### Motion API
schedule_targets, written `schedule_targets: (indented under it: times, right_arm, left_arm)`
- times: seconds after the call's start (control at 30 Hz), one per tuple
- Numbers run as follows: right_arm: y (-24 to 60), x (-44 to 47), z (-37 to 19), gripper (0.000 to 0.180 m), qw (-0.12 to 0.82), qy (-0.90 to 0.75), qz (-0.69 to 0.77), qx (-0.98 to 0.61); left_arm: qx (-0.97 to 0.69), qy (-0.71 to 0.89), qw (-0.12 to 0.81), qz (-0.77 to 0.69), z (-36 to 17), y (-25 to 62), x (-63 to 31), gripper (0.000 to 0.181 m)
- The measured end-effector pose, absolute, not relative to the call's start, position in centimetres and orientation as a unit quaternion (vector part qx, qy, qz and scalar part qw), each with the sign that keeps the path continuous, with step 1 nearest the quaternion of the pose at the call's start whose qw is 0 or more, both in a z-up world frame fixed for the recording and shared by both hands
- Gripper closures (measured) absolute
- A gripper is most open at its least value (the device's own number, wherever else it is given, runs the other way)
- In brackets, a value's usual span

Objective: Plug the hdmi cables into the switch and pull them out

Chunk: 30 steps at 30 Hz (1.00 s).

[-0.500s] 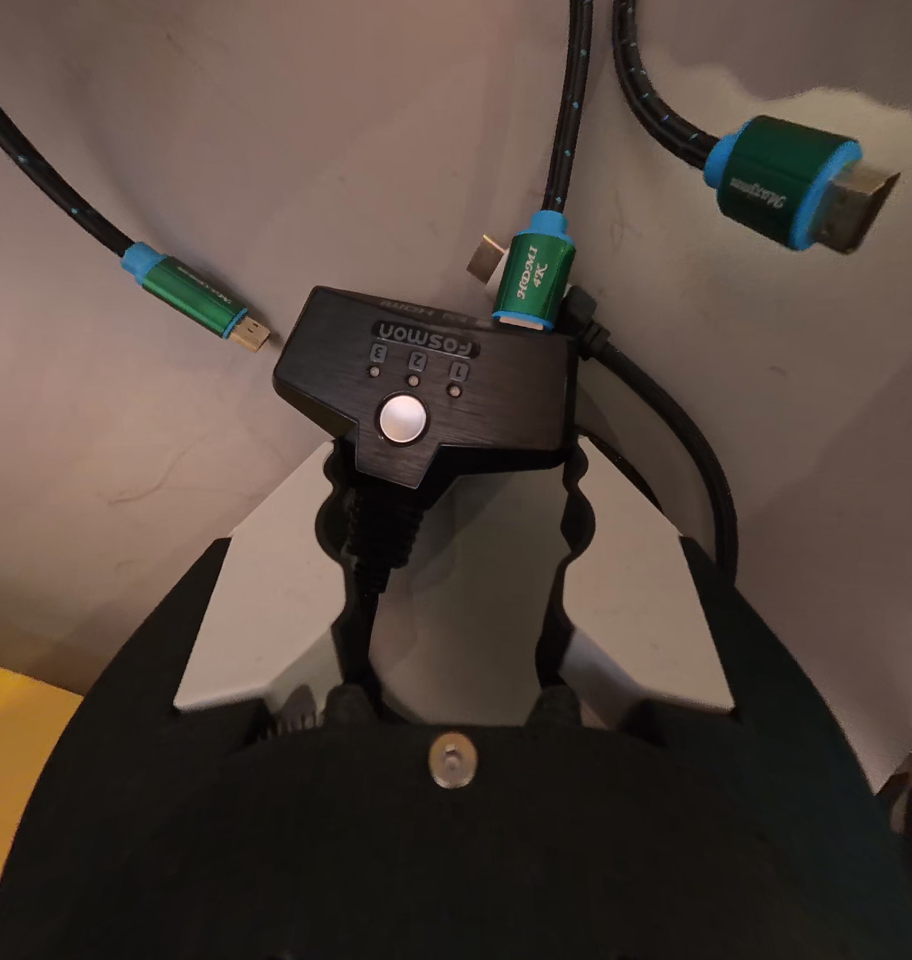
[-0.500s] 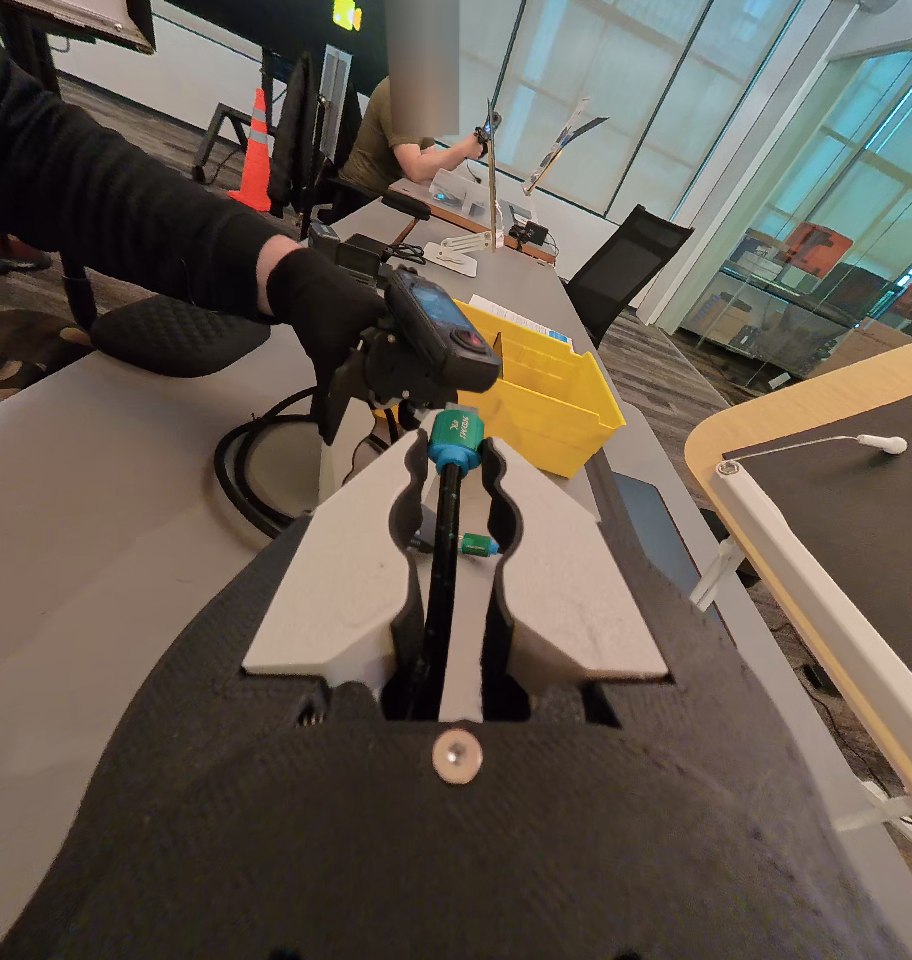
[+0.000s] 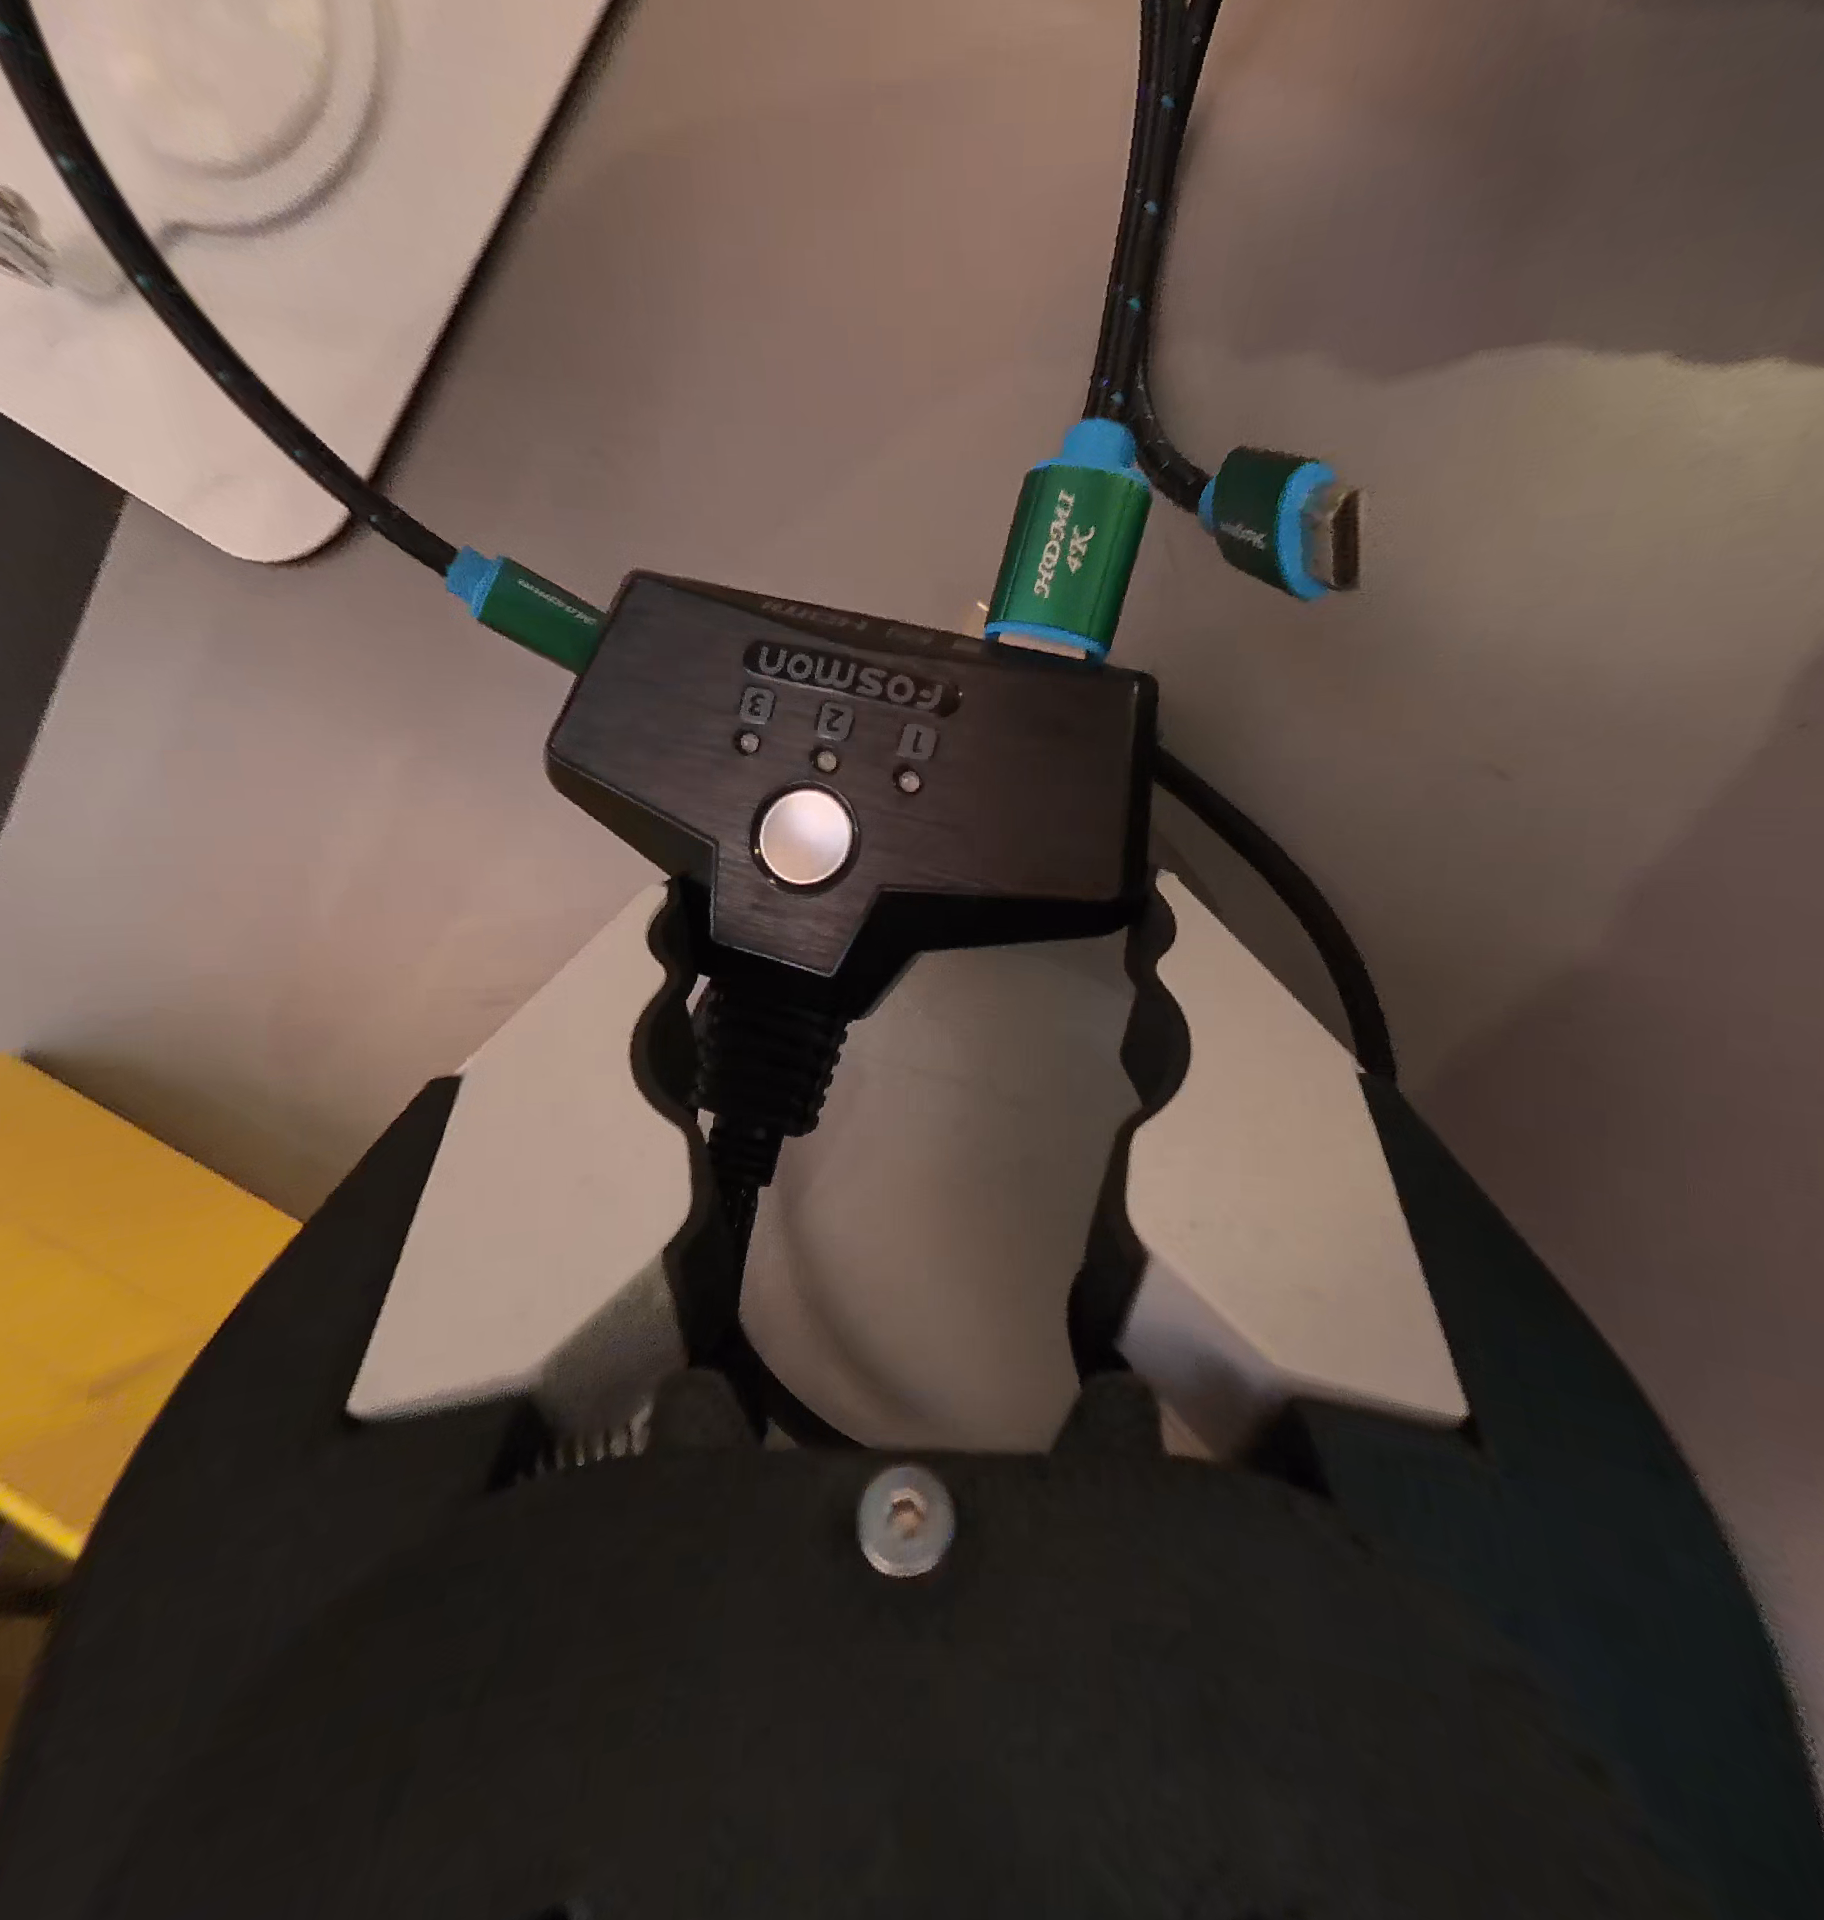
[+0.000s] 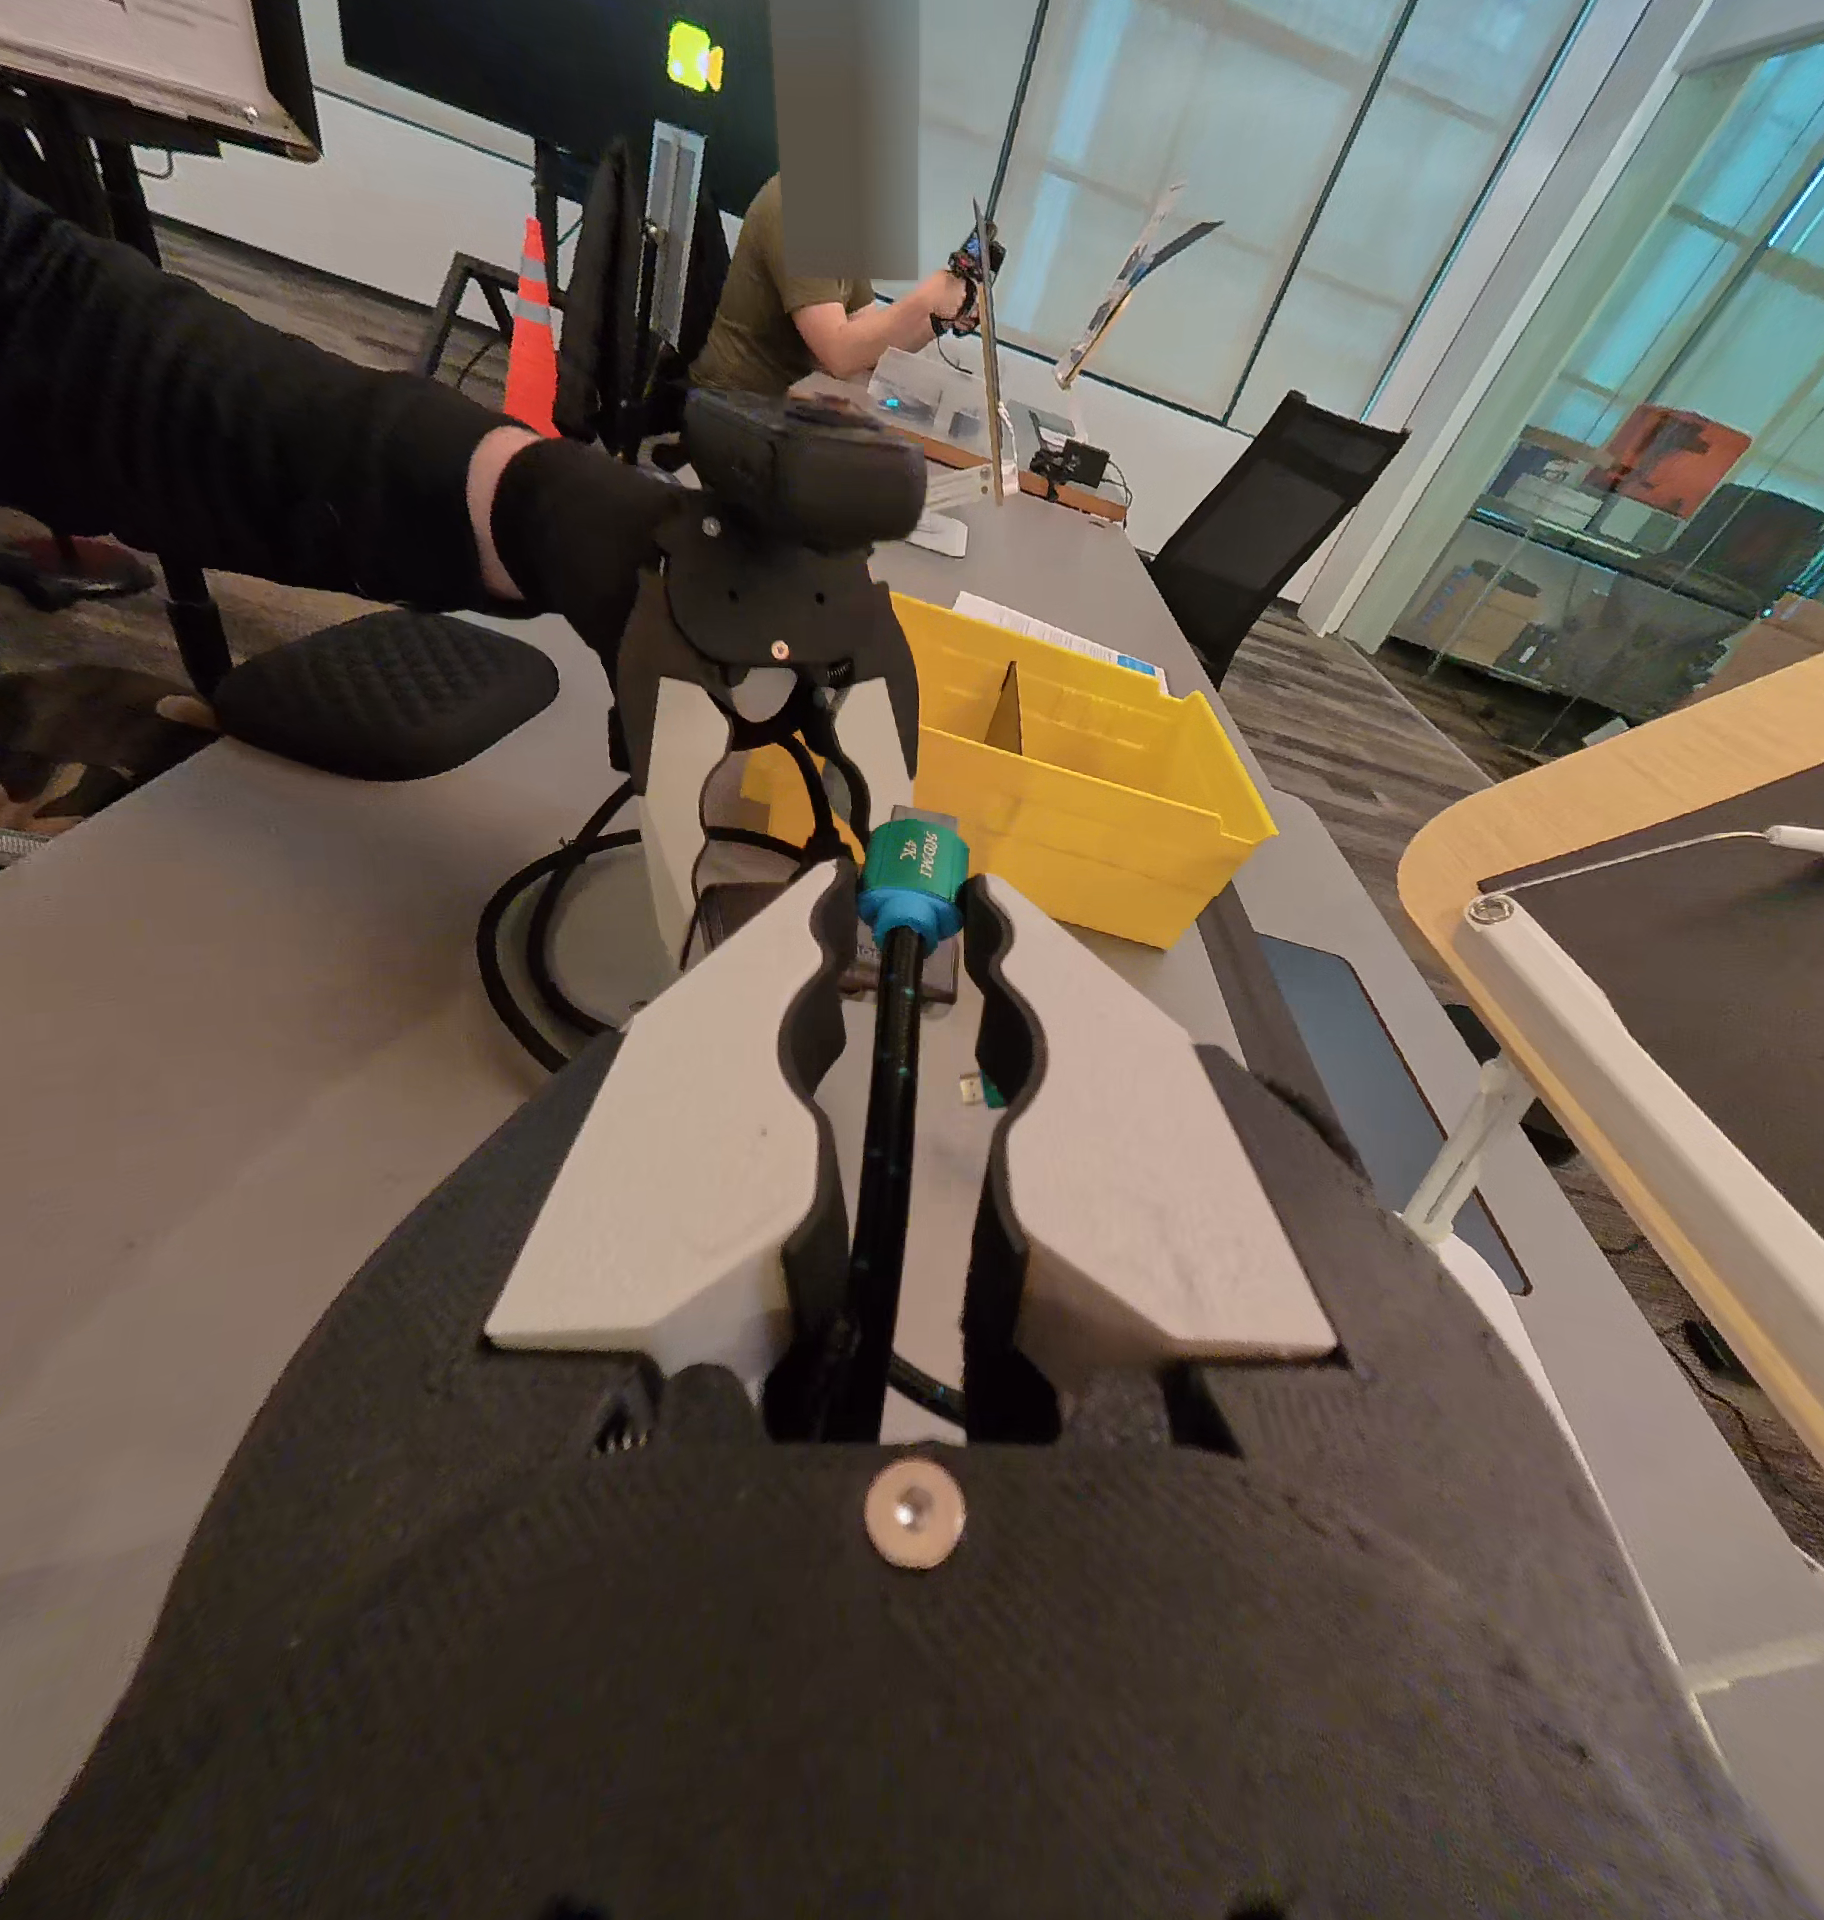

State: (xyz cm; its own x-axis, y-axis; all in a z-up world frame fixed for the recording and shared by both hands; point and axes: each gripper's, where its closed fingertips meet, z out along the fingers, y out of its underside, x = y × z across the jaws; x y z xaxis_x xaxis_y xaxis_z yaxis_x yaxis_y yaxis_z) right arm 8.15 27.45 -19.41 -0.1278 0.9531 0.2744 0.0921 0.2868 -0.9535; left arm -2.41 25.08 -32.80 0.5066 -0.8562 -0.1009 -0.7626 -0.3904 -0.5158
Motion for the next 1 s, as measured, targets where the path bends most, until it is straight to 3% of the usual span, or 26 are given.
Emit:
schedule_targets:
  times: [0.03,0.7,1.0]
  right_arm:
    - [27.5,8.2,-19.3,0.161,0.509,-0.619,0.426,-0.421]
    - [30.0,12.8,-16.0,0.161,0.560,-0.558,0.431,-0.435]
    - [32.3,14.8,-17.3,0.161,0.555,-0.543,0.406,-0.481]
  left_arm:
    - [-0.826,0.491,0.263,-0.089,-32.5,25.0,-2.4,0.099]
    - [-0.806,0.483,0.330,-0.093,-26.7,24.4,-4.4,0.099]
    - [-0.790,0.482,0.365,-0.102,-24.0,23.6,-5.7,0.099]
